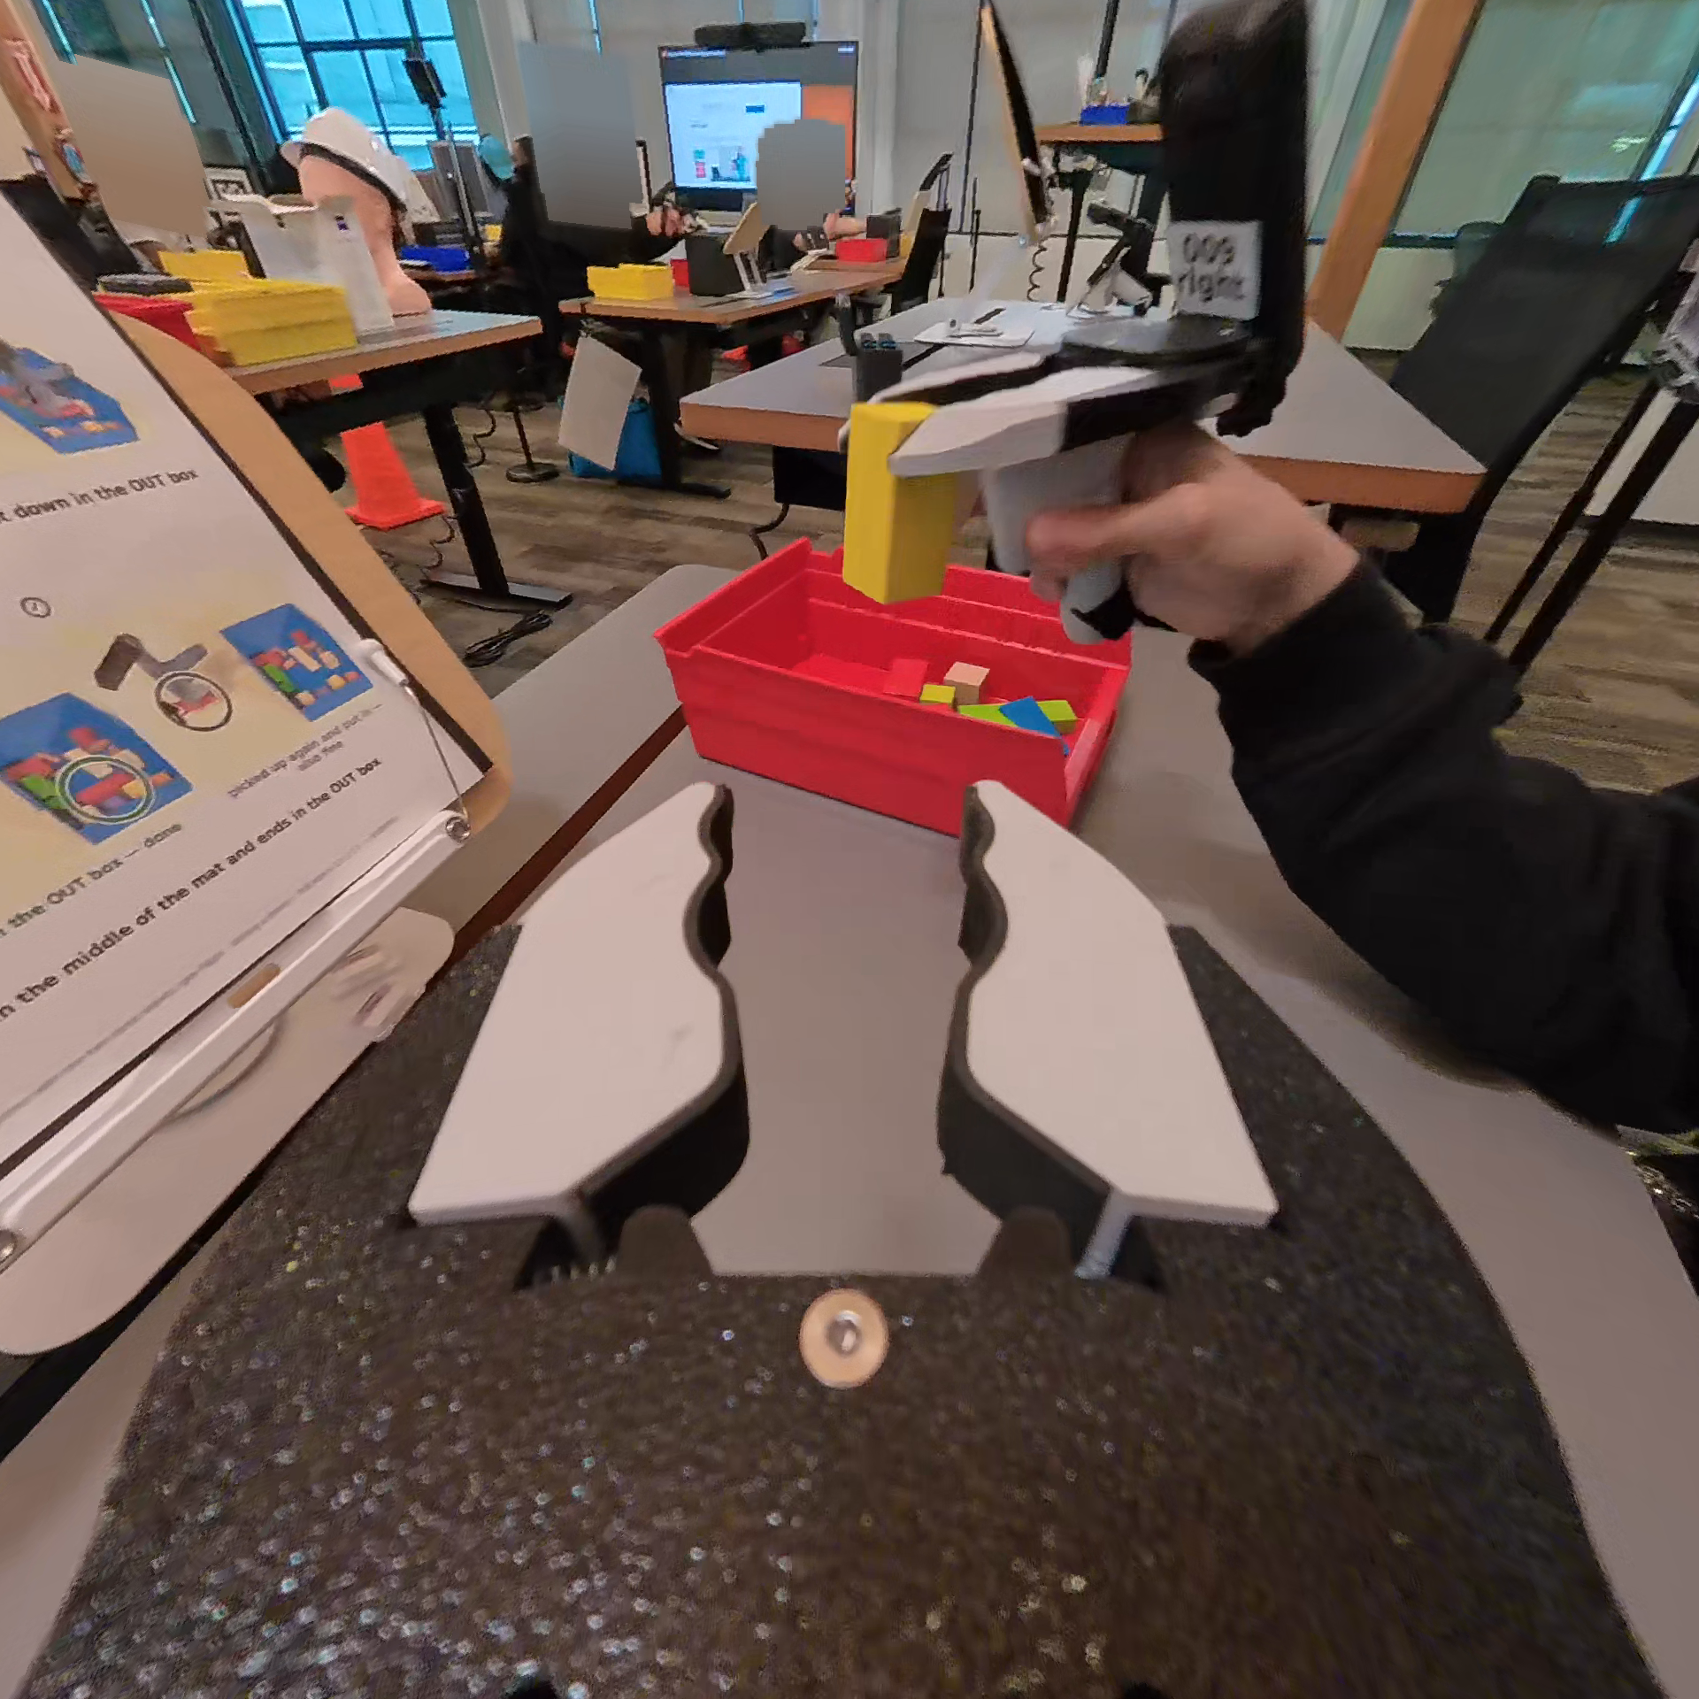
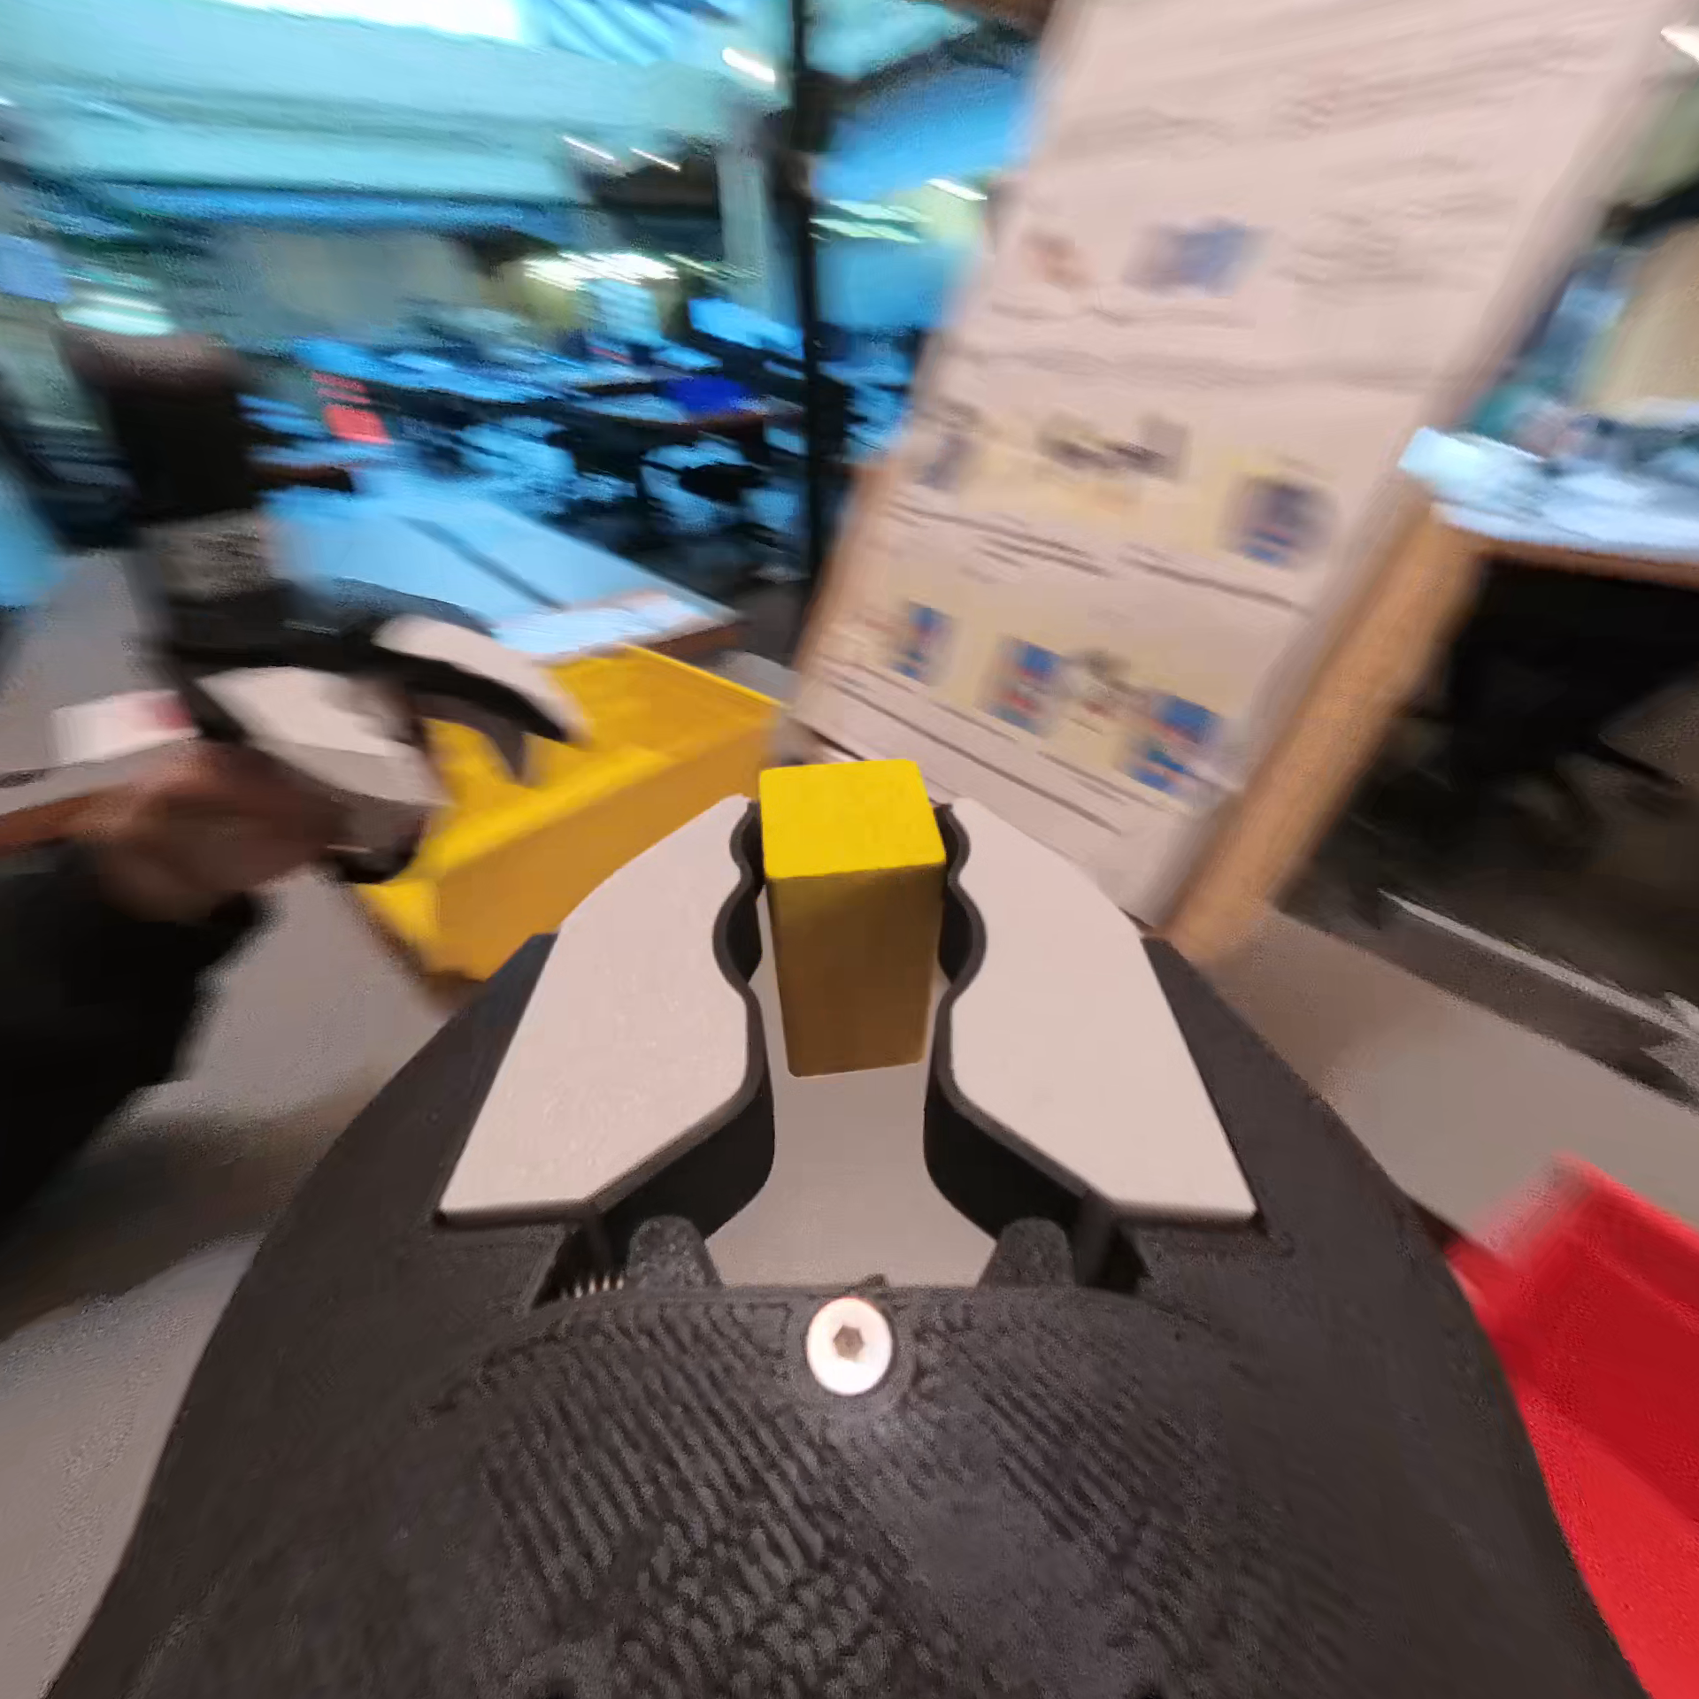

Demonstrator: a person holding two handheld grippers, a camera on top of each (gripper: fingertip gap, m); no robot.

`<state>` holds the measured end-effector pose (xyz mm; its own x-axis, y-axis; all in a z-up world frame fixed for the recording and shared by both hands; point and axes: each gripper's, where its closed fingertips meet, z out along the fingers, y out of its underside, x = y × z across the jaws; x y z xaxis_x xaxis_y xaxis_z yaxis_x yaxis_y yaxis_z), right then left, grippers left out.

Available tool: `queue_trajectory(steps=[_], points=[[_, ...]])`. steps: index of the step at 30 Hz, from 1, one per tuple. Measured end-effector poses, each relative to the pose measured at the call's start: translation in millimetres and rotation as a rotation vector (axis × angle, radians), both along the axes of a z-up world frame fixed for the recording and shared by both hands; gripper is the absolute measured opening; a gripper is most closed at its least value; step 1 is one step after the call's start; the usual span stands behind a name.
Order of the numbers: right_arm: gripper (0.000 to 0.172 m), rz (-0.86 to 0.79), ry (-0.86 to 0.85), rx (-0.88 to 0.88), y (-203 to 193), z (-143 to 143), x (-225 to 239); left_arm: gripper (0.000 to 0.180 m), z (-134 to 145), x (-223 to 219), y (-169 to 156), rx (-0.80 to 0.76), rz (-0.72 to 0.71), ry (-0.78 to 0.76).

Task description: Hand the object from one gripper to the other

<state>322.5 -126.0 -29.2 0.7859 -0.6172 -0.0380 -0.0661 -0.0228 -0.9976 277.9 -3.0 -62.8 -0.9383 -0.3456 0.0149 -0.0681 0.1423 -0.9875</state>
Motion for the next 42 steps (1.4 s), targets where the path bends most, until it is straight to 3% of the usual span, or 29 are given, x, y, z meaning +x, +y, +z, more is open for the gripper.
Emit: queue_trajectory(steps=[3, 6, 8, 12, 15, 17, 19, 22, 25, 29, 33, 35, 37, 39, 42], points=[[0.036, -0.389, 0.151, -0.086, -107, -44, 38, 0.050, 2, 0, 5, -0.017, -0.002, 0.025], [0.036, -0.578, 0.362, -0.088, -180, -103, 50, 0.055, -6, 6, 8, 0.004, 0.020, 0.053], [0.036, -0.598, 0.478, -0.041, -201, -133, 52, 0.055, -10, 7, 8, 0.016, 0.016, 0.069], [0.036, -0.622, 0.565, 0.006, -210, -154, 54, 0.056, -21, 11, 7, 0.067, 0.031, 0.090], [0.036, -0.659, 0.577, -0.039, -210, -156, 54, 0.056, -26, 14, 9, 0.091, 0.052, 0.089], [0.050, -0.655, 0.566, -0.061, -205, -151, 55, 0.055, -25, 17, 11, 0.085, 0.074, 0.094], [0.051, -0.630, 0.526, -0.079, -196, -140, 54, 0.055, -22, 19, 15, 0.060, 0.087, 0.103], [0.053, -0.602, 0.435, -0.094, -180, -114, 53, 0.054, -17, 22, 27, 0.043, 0.127, 0.103], [0.054, -0.546, 0.296, -0.088, -155, -78, 50, 0.055, -19, 24, 53, 0.126, 0.212, 0.091], [0.056, -0.454, 0.169, -0.090, -121, -46, 41, 0.056, -53, 15, 101, 0.396, 0.260, 0.120], [0.058, -0.408, 0.146, -0.084, -103, -40, 40, 0.061, -108, 9, 197, 0.937, 0.268, 0.119], [0.059, -0.369, 0.172, -0.073, -95, -44, 40, 0.063, -130, 4, 252, 1.166, 0.307, 0.222], [0.059, -0.350, 0.193, -0.066, -90, -47, 41, 0.063, -145, -4, 293, 1.289, 0.381, 0.396], [0.060, -0.344, 0.189, -0.070, -88, -47, 41, 0.062, -153, -15, 313, 1.305, 0.468, 0.591], [0.061, -0.346, 0.189, -0.072, -89, -48, 41, 0.060, -163, -33, 318, 1.230, 0.573, 0.872]])
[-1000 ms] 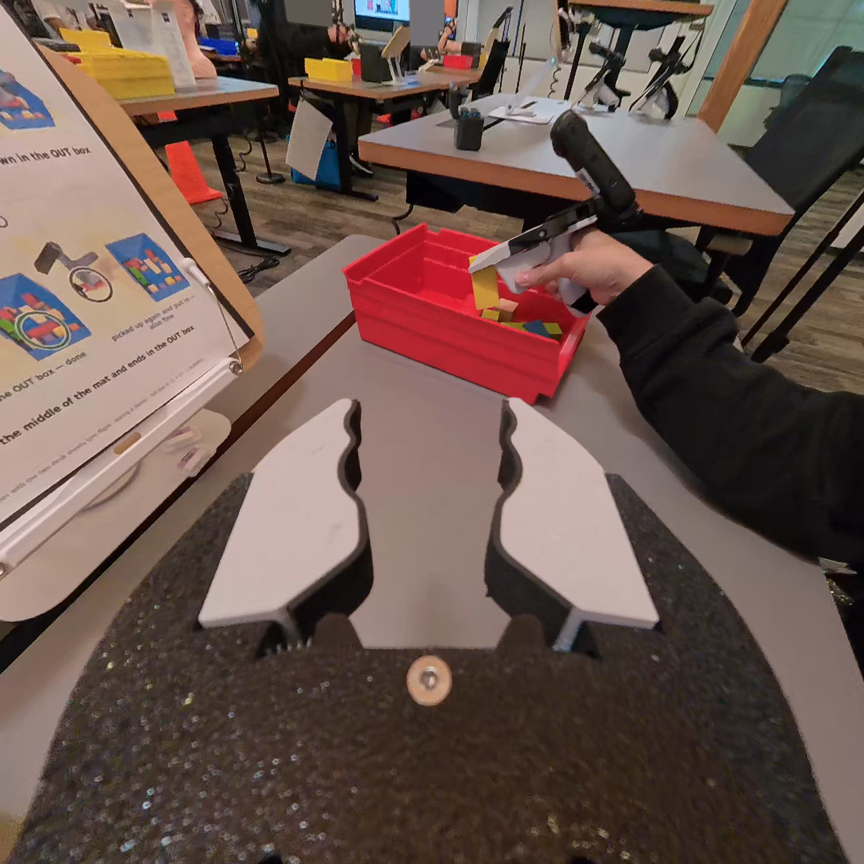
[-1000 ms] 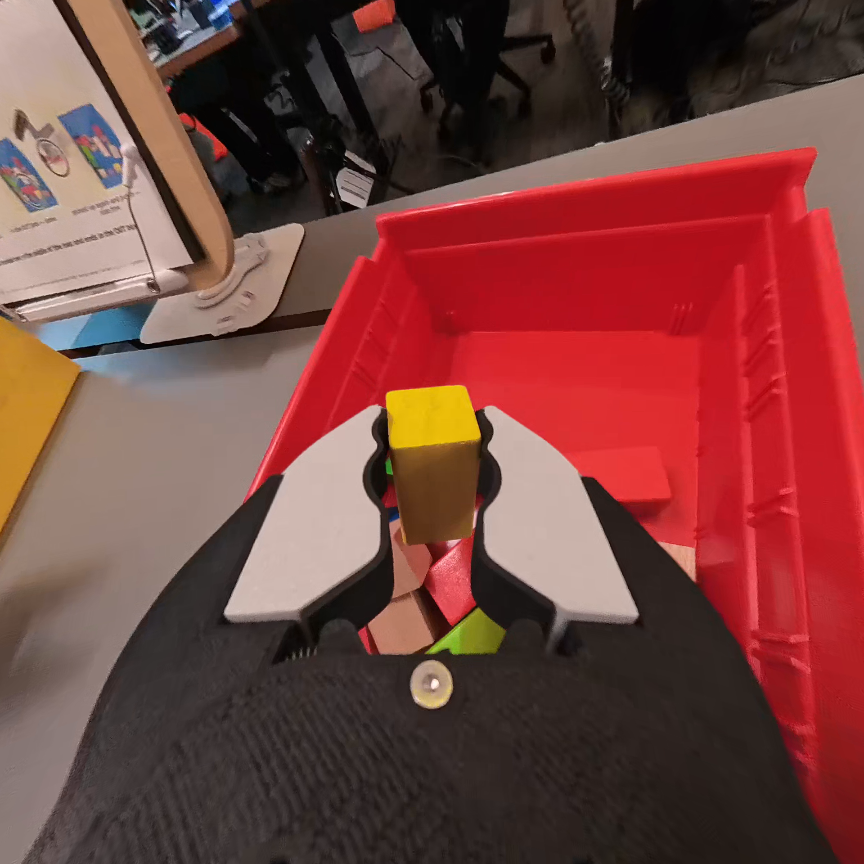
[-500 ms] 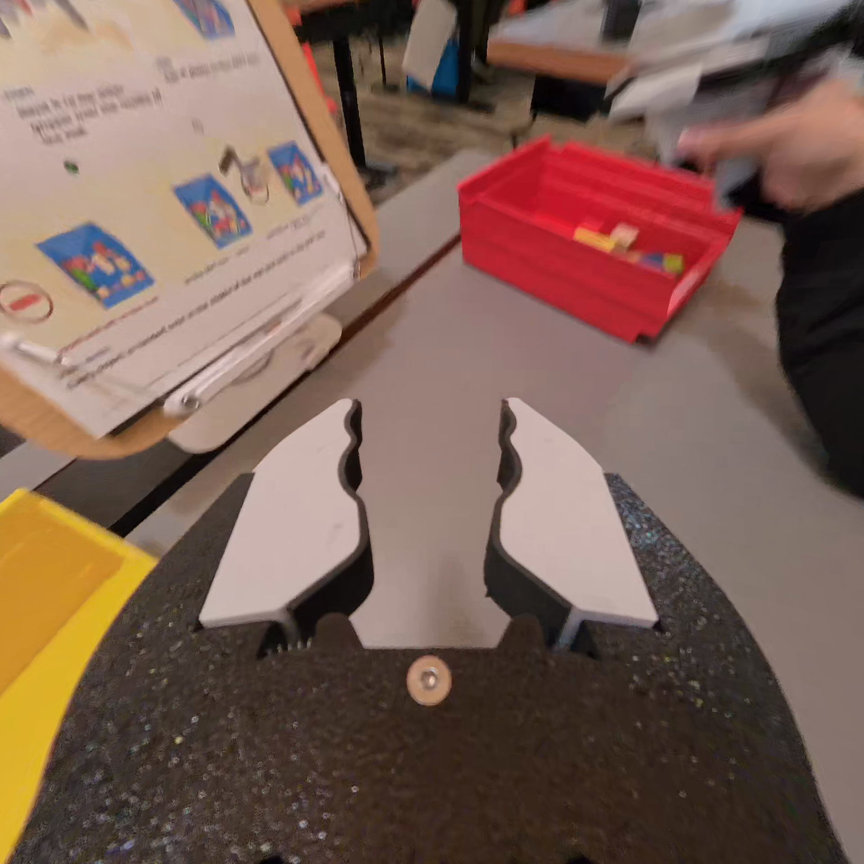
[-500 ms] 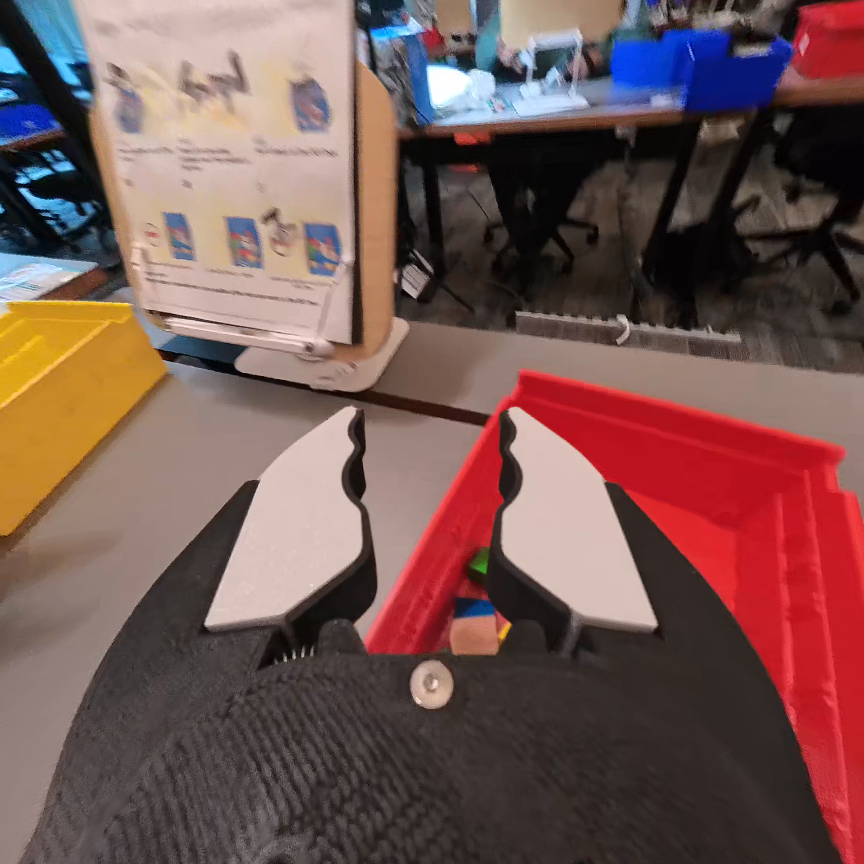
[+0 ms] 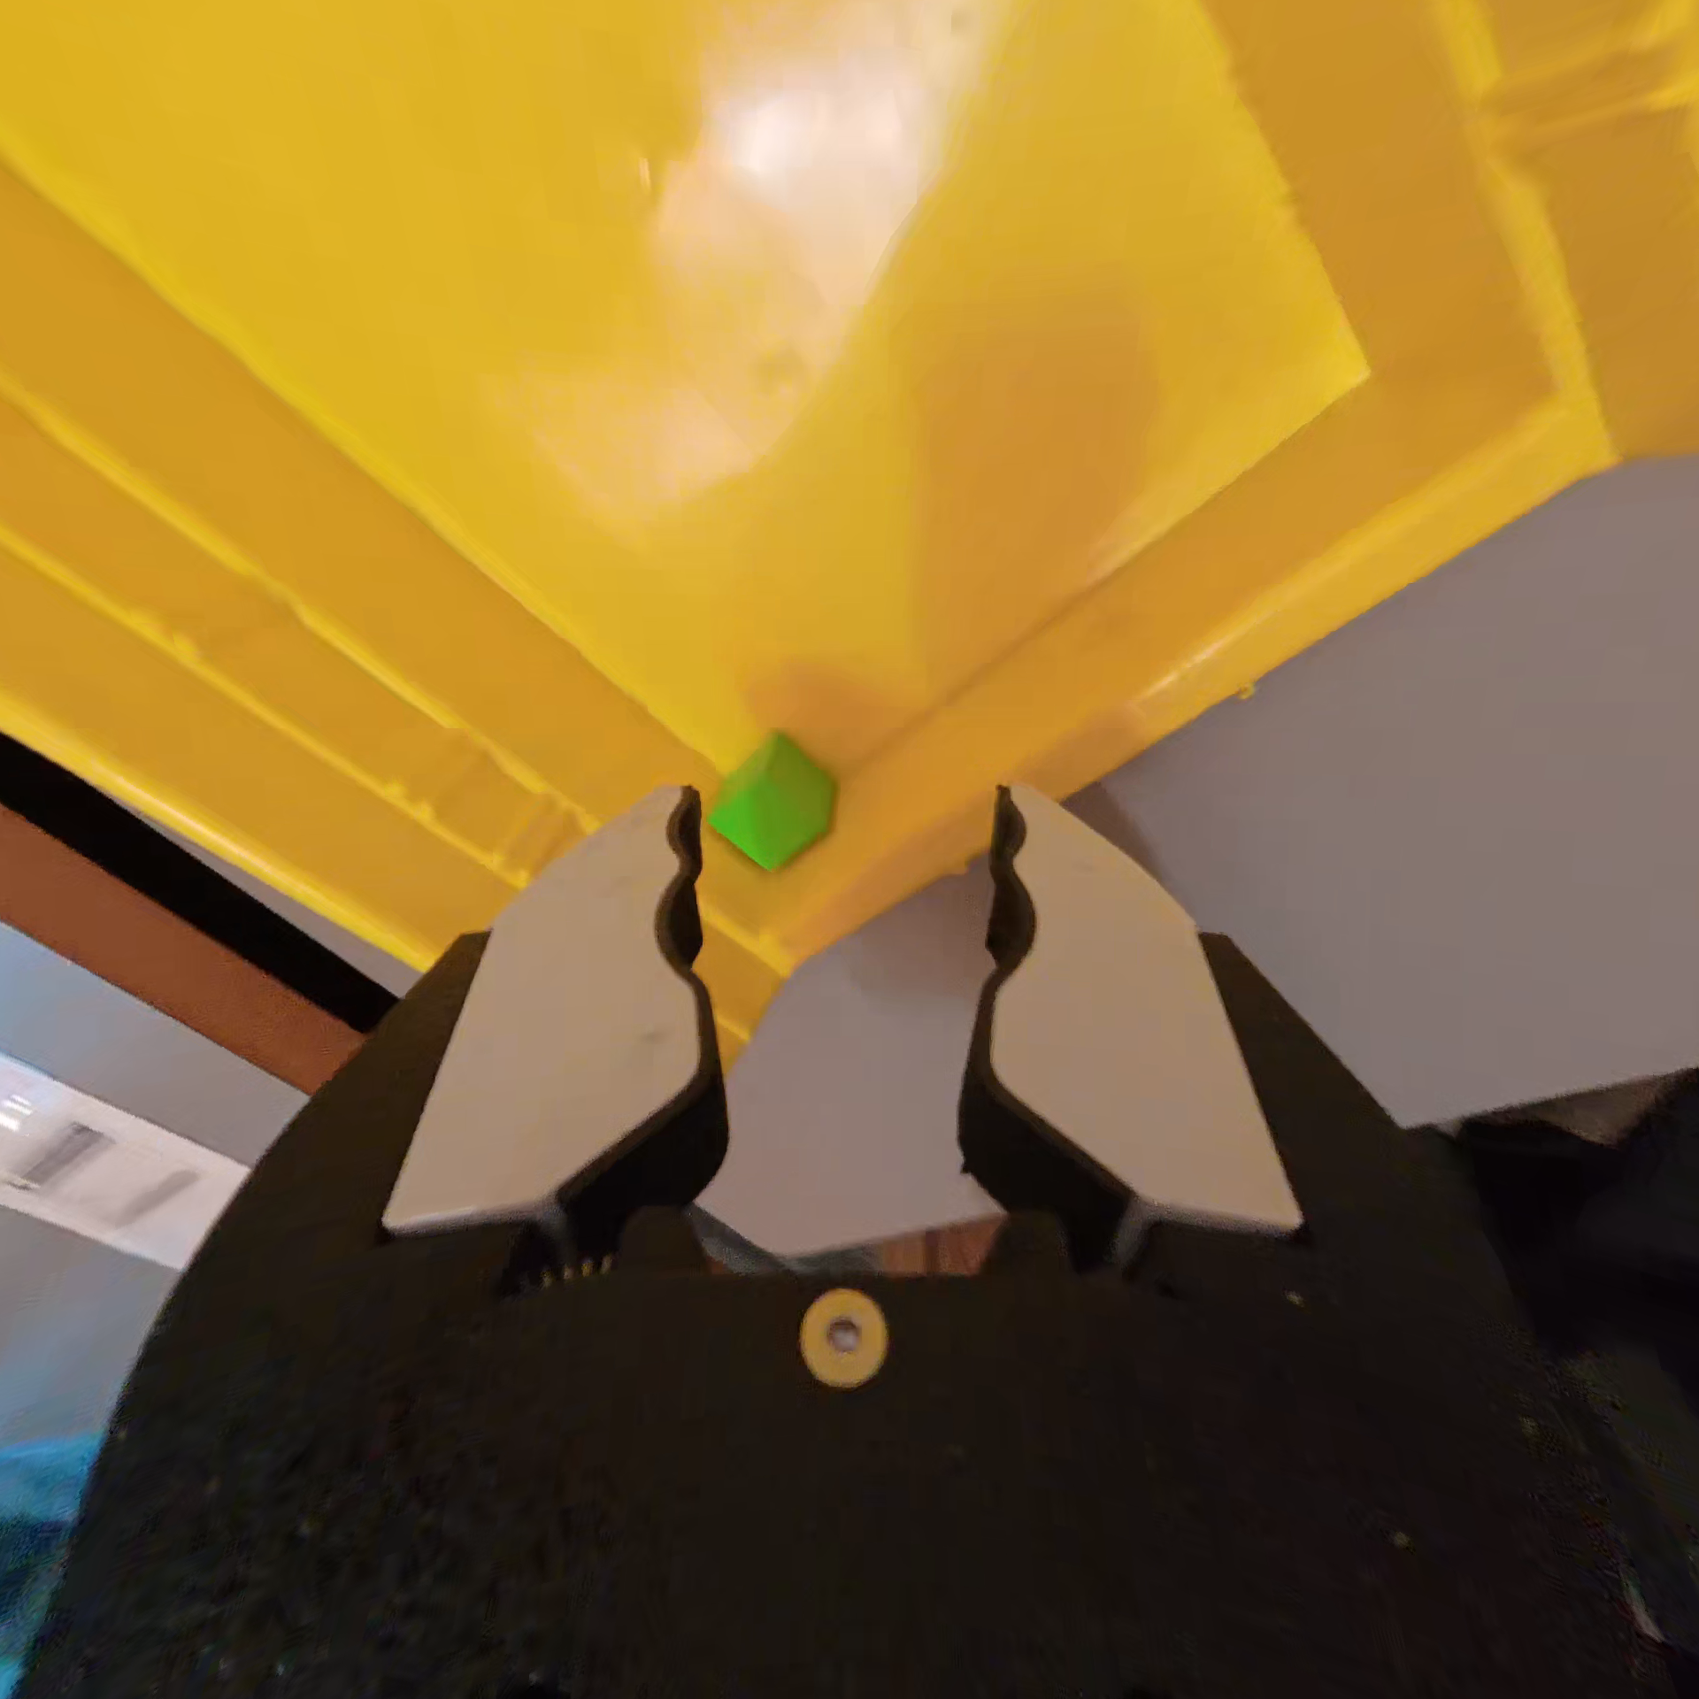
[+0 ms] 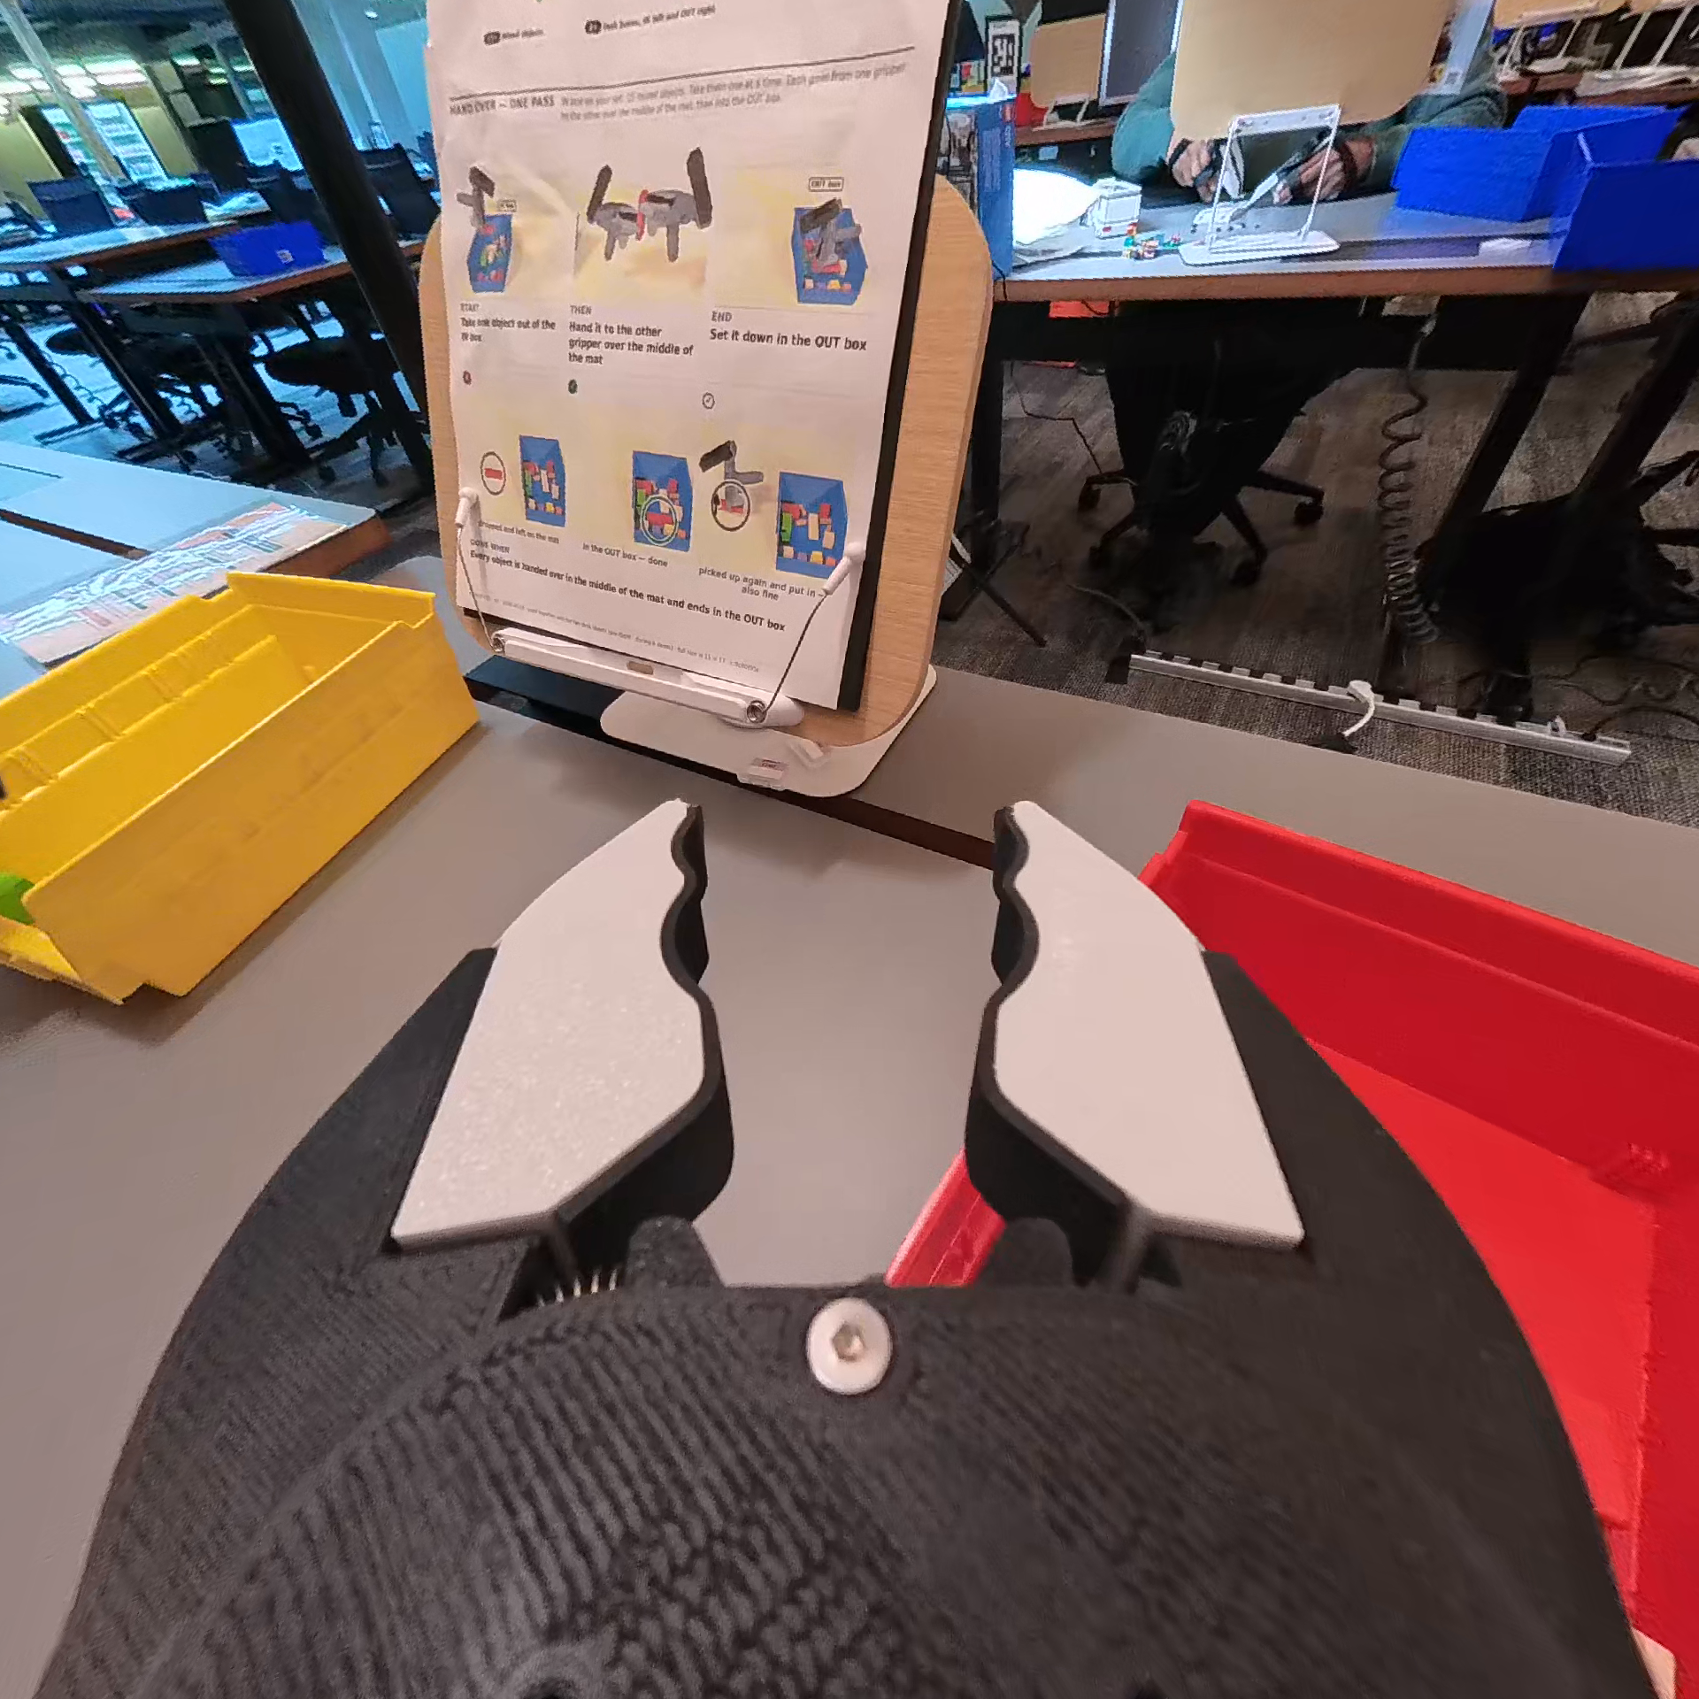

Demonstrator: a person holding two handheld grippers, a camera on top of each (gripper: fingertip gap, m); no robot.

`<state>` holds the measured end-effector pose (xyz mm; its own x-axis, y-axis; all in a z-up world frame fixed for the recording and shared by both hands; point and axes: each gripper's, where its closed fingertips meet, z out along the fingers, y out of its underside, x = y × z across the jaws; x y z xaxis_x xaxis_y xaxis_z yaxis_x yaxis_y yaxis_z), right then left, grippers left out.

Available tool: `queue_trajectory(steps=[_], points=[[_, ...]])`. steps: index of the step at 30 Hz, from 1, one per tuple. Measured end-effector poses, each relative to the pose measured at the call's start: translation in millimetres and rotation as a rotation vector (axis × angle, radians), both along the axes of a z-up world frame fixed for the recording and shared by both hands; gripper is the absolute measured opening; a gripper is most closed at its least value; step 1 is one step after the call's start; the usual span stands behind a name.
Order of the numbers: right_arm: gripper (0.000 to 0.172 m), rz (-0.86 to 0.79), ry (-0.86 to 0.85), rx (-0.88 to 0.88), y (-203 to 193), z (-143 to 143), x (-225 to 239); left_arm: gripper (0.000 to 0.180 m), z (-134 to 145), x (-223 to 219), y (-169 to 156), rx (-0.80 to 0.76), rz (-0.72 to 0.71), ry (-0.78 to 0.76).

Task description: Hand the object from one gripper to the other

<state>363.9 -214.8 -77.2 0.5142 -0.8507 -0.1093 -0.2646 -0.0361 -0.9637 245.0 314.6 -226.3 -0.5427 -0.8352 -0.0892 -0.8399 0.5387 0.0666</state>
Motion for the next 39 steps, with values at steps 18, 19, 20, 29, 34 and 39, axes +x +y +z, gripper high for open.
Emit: queue_trajectory(steps=[18, 19, 20, 29, 34, 39], points=[[0.063, 0.022, 0.003, 0.054, -1, 2, -2, 0.043, -40, -4, 49, 0.363, -0.528, 0.349], [0.063, 0.022, 0.005, 0.055, -2, 1, -2, 0.042, -42, -5, 49, 0.354, -0.522, 0.369], [0.063, 0.021, 0.005, 0.056, -2, 1, -1, 0.041, -43, -6, 50, 0.350, -0.516, 0.391], [0.063, 0.024, 0.003, 0.063, -3, 1, -1, 0.044, -40, 8, 48, 0.445, -0.449, 0.363], [0.063, 0.025, 0.003, 0.072, -4, 1, -1, 0.037, -30, 31, 27, 0.349, -0.461, 0.181], [0.063, 0.024, 0.001, 0.078, -6, 2, -1, 0.063, -25, 11, 30, 0.291, -0.392, 0.298]])
